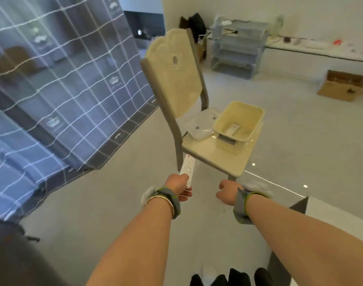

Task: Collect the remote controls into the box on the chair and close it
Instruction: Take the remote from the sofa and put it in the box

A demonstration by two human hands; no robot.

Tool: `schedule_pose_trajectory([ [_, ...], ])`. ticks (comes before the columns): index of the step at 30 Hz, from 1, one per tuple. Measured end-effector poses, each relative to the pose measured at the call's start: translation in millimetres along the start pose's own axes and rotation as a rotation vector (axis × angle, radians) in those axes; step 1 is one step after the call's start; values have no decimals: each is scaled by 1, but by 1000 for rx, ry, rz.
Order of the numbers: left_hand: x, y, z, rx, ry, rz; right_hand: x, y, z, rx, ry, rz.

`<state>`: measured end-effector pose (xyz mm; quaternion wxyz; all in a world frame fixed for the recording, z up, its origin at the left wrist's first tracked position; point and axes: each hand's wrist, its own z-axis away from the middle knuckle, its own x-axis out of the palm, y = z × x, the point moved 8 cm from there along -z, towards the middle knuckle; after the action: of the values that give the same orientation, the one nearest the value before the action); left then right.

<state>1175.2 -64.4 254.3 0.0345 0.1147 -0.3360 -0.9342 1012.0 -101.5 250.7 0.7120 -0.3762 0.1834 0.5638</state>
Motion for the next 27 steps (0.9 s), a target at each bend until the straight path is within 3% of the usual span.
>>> schedule_pose_trajectory([
  [5, 16, 77, -59, 12, -94, -52, -56, -10, -58, 66, 65, -93],
  [14, 69, 217, -212, 4, -272, -370, -143, 9, -193, 321, 156, -323],
  [21, 141, 251, -289, 0, -335, -439, -182, 63, -255, 462, 153, -411],
  [27, 215, 224, -383, -140, -324, -423, -196, 129, -341, 580, 207, -455],
])
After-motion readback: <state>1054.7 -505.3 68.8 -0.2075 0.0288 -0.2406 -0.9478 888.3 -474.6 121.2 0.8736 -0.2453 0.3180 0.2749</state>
